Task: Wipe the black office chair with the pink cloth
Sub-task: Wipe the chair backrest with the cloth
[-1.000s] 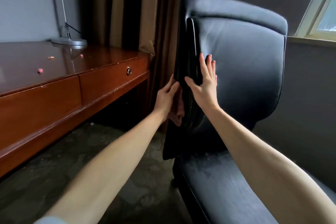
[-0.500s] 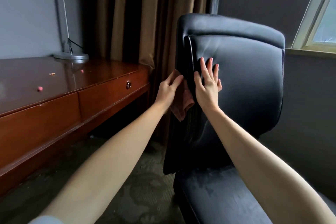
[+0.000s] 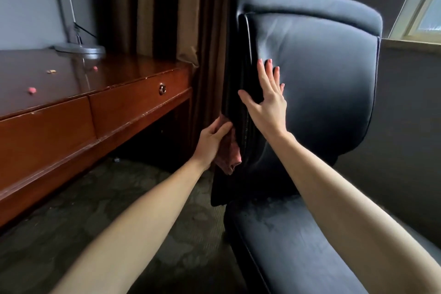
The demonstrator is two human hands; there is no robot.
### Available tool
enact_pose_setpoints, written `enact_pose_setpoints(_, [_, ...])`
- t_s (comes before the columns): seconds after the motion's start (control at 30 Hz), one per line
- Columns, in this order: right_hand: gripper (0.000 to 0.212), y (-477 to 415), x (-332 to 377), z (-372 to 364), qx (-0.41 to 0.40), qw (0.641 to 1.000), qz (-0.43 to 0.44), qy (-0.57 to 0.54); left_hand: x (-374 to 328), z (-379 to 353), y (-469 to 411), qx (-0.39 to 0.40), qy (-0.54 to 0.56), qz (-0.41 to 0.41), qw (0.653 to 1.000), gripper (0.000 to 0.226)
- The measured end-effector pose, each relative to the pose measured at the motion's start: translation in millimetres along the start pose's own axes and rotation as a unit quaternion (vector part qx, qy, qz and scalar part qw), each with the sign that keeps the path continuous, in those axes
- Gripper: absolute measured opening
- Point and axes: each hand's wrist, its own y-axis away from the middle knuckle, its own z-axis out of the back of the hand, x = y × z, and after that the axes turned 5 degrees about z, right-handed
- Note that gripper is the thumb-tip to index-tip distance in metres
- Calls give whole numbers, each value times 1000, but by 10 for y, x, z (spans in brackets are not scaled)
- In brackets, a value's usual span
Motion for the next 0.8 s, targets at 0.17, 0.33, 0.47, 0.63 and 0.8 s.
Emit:
enact_pose_setpoints(0.17, [76,85,-4,-16,-6,1000,-3,-17,275,32,190,-26,-5,41,999,31])
enact_pose_setpoints(0.33, [81,88,-35,18,2,1000,-4,-16,129,-43,193,-45,18,42,998,34])
enact_pose_setpoints(0.47, [84,97,-49,38,7,1000,-11,-19,-265,-114,-9,-72,40,10,997,46])
enact_pose_setpoints(0.63, [76,94,-68,125,-11,1000,-13,-17,-925,-224,-425,-89,14,-63,994,46])
enact_pose_setpoints(0.8, [74,106,-84,70,-27,999,-8,-14,-714,-182,-439,-67,-35,-66,995,47])
